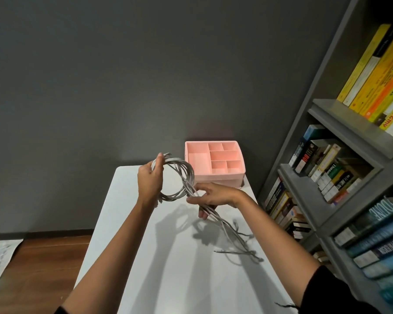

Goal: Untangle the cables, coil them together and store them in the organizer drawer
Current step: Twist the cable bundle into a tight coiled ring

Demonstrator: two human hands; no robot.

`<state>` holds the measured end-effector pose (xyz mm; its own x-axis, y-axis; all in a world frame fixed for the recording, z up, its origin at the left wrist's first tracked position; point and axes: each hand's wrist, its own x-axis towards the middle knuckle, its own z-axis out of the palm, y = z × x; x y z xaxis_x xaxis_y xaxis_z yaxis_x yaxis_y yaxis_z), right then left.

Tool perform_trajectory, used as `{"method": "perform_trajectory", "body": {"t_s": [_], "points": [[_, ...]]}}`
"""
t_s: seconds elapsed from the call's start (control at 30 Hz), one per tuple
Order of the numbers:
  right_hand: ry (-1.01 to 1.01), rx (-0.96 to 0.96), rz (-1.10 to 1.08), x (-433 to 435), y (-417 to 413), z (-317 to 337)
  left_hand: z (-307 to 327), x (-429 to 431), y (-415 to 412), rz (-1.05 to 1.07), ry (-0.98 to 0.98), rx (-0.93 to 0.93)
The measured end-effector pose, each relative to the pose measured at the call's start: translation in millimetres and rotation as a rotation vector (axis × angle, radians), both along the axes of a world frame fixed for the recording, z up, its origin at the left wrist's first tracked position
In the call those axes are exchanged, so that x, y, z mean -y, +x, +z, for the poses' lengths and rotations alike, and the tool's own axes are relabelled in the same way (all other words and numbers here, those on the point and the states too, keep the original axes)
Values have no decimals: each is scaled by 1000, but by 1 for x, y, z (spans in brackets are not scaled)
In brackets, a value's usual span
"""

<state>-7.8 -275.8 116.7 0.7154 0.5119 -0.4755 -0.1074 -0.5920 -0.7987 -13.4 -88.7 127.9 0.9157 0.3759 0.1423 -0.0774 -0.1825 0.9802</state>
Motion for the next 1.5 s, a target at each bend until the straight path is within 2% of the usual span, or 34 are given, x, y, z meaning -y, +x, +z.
{"method": "perform_trajectory", "body": {"t_s": [0.1, 0.2, 0.37, 0.5, 0.7, 0.9, 1.23, 1.4, 1.5], "points": [[104, 98, -151, -8, 0, -8, 5, 8, -3, -36, -38, 21], [140, 111, -297, -16, -3, -8, 4, 13, -3, -9, -56, 21], [-93, 202, -387, -36, -11, -13, -4, 23, -7, 224, -48, 37], [-235, 303, -308, -43, -20, -10, -4, 23, -8, 310, -70, 43], [87, 296, -334, -39, -14, -1, -6, 18, -5, 242, -136, 55], [251, 365, -456, -46, -4, 5, 5, 25, -9, 166, -181, 48], [280, 501, -423, -51, -5, 21, 18, 31, -15, -50, -245, 49], [313, 498, -477, -52, -6, 18, 17, 32, -12, -57, -179, 39], [351, 419, -466, -50, -4, 21, 14, 33, -12, -26, -134, 49]]}}
